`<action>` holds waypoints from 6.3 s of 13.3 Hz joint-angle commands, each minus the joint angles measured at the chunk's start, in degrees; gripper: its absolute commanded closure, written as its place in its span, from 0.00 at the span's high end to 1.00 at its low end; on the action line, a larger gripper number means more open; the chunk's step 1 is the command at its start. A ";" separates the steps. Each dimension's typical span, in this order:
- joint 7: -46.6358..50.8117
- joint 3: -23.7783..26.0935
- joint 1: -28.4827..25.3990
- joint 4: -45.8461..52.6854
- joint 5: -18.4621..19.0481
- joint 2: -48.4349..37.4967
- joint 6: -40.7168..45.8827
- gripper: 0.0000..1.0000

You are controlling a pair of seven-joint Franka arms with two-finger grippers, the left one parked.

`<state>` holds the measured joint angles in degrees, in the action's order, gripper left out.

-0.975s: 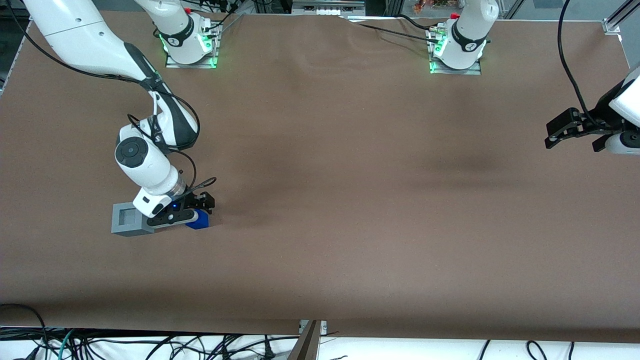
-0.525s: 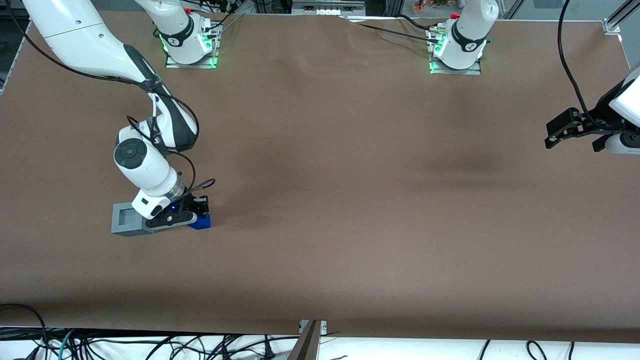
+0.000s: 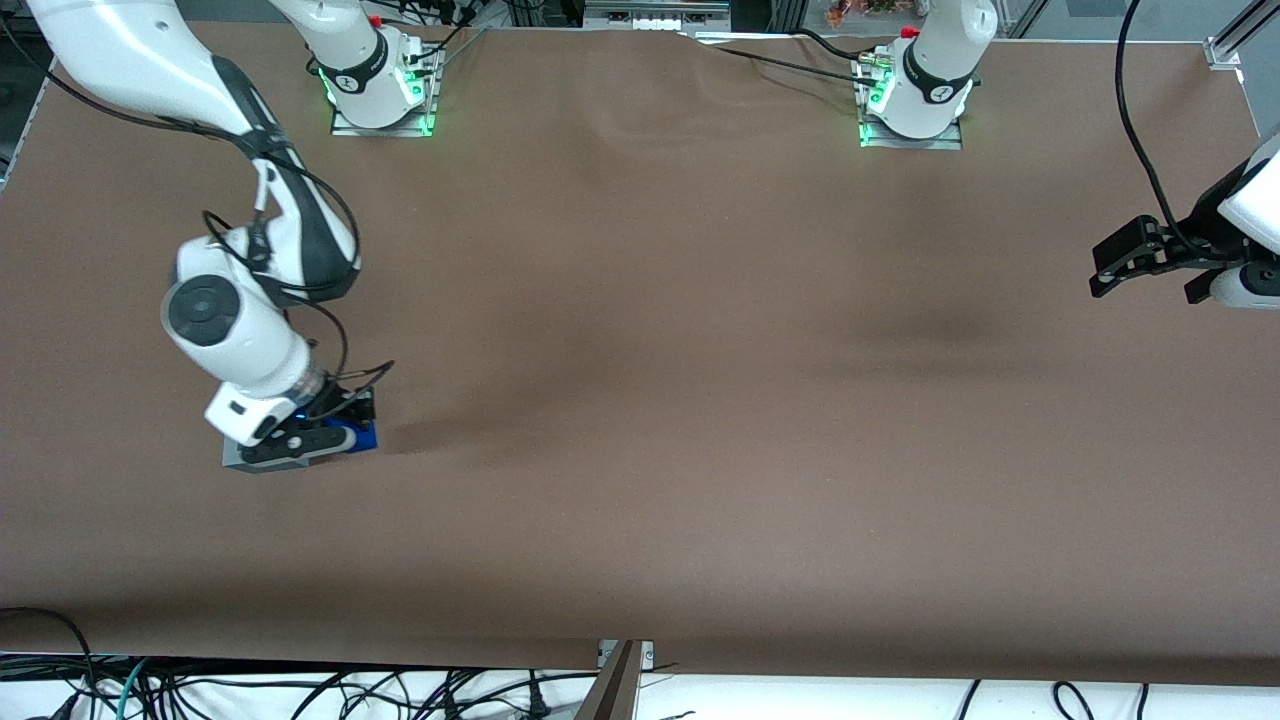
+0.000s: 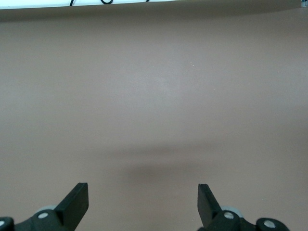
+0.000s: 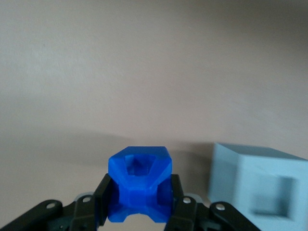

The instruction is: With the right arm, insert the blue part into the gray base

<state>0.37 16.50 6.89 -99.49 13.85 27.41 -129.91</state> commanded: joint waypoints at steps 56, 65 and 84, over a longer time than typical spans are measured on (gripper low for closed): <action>-7.84 -8.33 4.18 4.83 -5.07 3.09 1.51 0.30; -5.83 -8.24 4.27 3.78 -5.59 3.80 -1.22 0.99; -5.03 -2.79 4.45 11.24 -13.15 -24.77 42.89 0.99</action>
<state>-5.27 13.38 10.87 -89.06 1.82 3.81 -89.36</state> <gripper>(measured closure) 0.004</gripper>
